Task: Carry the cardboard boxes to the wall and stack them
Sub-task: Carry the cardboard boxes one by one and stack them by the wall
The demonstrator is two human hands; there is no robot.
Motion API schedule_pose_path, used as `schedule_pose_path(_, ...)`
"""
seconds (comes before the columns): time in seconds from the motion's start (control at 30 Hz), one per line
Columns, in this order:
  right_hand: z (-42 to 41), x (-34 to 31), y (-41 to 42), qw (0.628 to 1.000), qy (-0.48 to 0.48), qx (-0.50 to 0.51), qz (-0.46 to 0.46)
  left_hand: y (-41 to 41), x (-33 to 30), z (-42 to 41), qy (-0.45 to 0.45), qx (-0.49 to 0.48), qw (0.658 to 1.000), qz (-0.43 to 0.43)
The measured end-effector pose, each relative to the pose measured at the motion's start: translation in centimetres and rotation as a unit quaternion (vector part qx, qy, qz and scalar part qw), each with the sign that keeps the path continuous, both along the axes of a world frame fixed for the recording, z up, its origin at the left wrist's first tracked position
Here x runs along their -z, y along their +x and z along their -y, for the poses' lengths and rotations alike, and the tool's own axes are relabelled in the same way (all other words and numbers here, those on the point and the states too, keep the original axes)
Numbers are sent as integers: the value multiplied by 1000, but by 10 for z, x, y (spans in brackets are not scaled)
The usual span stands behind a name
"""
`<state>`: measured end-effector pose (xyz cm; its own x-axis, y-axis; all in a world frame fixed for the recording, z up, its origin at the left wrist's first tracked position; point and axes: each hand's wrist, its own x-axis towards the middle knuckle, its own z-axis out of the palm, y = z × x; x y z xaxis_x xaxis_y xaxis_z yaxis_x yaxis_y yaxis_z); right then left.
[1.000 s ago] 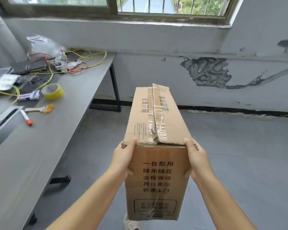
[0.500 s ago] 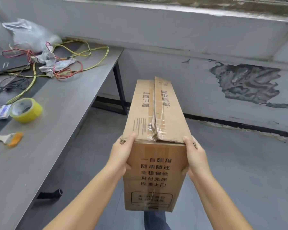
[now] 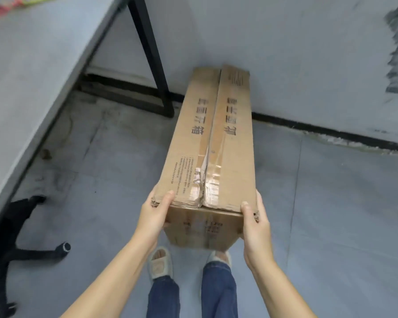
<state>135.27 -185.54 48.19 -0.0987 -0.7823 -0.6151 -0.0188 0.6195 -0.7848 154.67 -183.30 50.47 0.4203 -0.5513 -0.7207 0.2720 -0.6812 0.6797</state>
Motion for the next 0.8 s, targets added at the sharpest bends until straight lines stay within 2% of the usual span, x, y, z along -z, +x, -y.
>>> schedule_pose_path(0.13,-31,52,15,998,65,0,6,12,54,-32,30,-13,999,-43)
schedule_pose_path(0.23,-34,80,23,993,116,3,27,24,85,-35,122,-24,984,-130)
schedule_pose_path(0.33,-26,95,29,991,133,-3,20,35,109,-27,141,-49,969,-195)
schedule_pose_path(0.57,45,105,31,993,107,-26,-32,42,130,38,107,-30,977,-179)
schedule_pose_path(0.67,41,108,36,990,119,-72,-32,48,134,31,104,-32,982,-155)
schedule_pose_path(0.8,28,119,40,992,113,-34,-37,57,143,19,129,15,983,-129)
